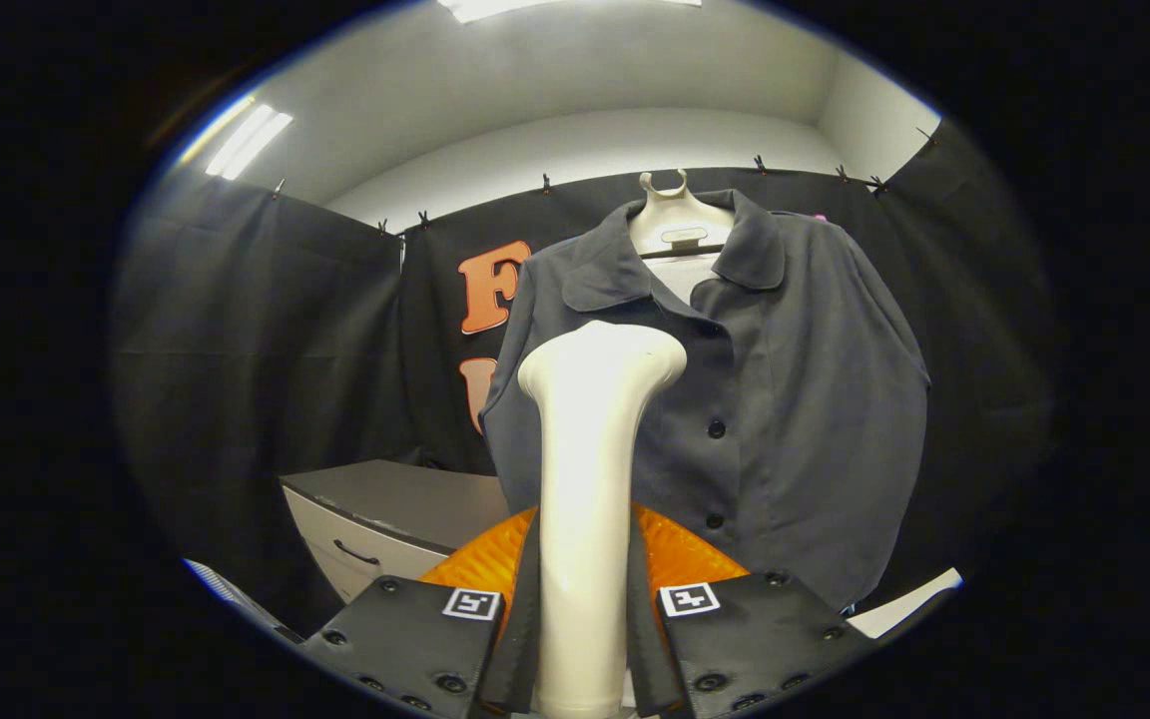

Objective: Iron the clothes twice with a garment steamer, once on the left side and once on the right side.

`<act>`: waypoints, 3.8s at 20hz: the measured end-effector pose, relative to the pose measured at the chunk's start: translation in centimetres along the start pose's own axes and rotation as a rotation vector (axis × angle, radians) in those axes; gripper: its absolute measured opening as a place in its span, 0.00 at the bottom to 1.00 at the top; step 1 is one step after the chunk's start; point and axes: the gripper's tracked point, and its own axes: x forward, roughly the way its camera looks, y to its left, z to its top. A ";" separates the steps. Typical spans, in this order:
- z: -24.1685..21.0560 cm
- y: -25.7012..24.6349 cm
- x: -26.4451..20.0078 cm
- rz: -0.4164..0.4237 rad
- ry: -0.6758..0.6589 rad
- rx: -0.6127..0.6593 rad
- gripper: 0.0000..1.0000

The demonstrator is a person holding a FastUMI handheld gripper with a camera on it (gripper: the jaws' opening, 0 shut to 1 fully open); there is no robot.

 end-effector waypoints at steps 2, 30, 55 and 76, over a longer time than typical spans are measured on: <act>-0.2 0.1 1.1 -0.004 0.003 -0.011 0.44; -9.3 -0.2 0.2 -0.052 0.146 0.021 0.44; -22.8 1.1 -5.0 -0.057 0.400 0.084 0.44; -11.4 0.6 -8.8 -0.047 0.204 0.086 0.44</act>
